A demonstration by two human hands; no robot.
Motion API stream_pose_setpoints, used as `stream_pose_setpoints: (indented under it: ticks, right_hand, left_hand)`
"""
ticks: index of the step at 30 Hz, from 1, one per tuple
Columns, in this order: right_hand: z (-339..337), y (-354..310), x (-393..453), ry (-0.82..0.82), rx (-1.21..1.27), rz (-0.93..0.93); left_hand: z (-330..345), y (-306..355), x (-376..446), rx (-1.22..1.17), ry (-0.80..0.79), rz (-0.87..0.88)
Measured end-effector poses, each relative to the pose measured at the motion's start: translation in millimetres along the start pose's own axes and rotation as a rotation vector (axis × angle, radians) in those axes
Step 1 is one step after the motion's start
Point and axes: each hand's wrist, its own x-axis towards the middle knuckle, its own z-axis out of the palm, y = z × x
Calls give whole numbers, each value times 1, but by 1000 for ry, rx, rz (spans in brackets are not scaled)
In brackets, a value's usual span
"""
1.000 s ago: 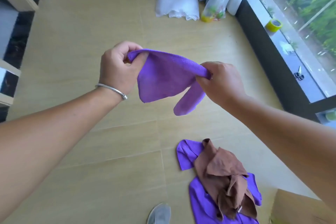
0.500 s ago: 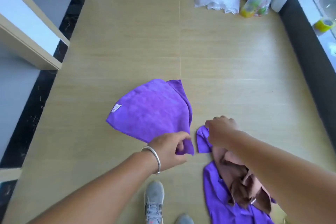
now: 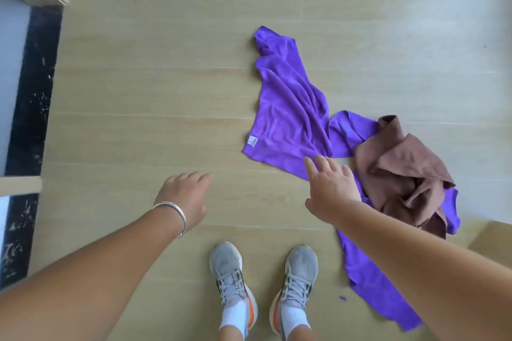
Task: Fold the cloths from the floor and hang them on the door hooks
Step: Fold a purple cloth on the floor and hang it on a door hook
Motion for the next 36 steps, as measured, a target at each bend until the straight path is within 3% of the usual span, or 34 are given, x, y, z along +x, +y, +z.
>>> stream_pose_setpoints:
  ticks: [7,18,21,25,27,31,36]
  right_hand:
    - [87,5,43,-111,-88,55]
    - [228,53,170,-131,-71,128]
    - [253,56,194,-36,-129,133]
    - [262,61,215,192,-137,161]
    - [256,67,220,250,-59,149]
    - [237,69,211,179,-11,147]
    - [224,48,136,0,-65,76]
  left_hand:
    - [62,35,80,29,70,220]
    - [166,92,275,97,103,351]
    - [182,91,312,172,125,336]
    - [183,88,331,132,374,380]
    - [177,87,334,108,405,370]
    - [160,83,313,172,320,278]
    - [168,61,222,323,-37,215]
